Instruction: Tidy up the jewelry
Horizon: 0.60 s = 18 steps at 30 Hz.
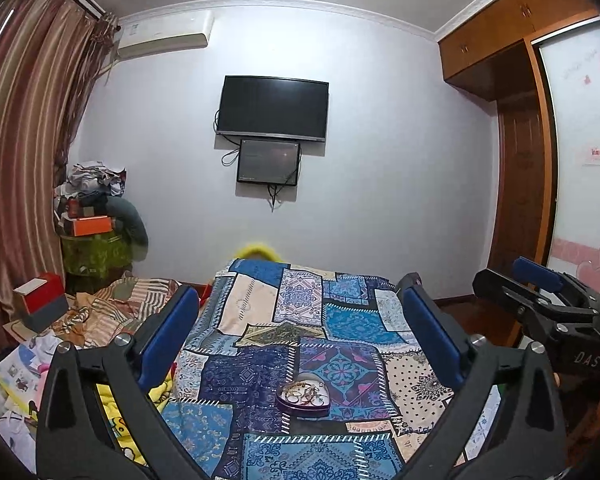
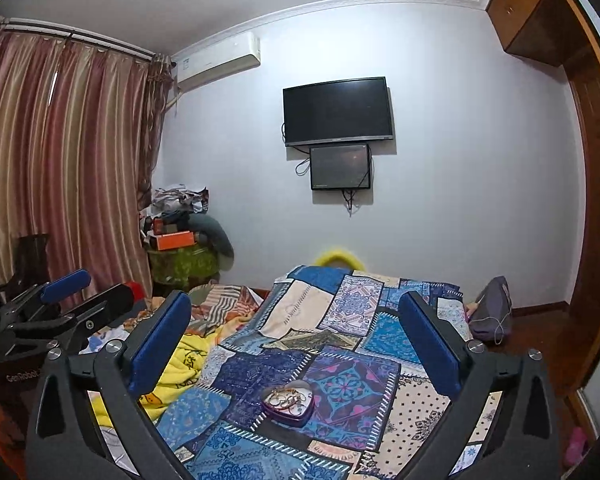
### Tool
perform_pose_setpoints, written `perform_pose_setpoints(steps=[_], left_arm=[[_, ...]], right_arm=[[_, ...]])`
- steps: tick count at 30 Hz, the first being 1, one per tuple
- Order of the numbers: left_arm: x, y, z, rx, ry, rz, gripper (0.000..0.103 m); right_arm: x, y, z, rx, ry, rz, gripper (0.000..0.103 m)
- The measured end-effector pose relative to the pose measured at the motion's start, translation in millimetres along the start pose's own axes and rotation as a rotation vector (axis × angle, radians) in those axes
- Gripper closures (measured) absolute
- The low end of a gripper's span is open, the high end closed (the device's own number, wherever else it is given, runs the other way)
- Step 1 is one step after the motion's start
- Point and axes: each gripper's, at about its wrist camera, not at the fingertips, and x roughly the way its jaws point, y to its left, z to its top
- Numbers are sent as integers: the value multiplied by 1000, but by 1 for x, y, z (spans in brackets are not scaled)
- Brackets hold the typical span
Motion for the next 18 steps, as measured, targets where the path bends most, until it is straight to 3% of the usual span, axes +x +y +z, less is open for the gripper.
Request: perform_pose_setpoints(steps=[18], left_arm=[[8, 0, -5, -3, 31, 23, 1]], right_arm=[[-1, -2, -1, 4, 39, 9, 0]])
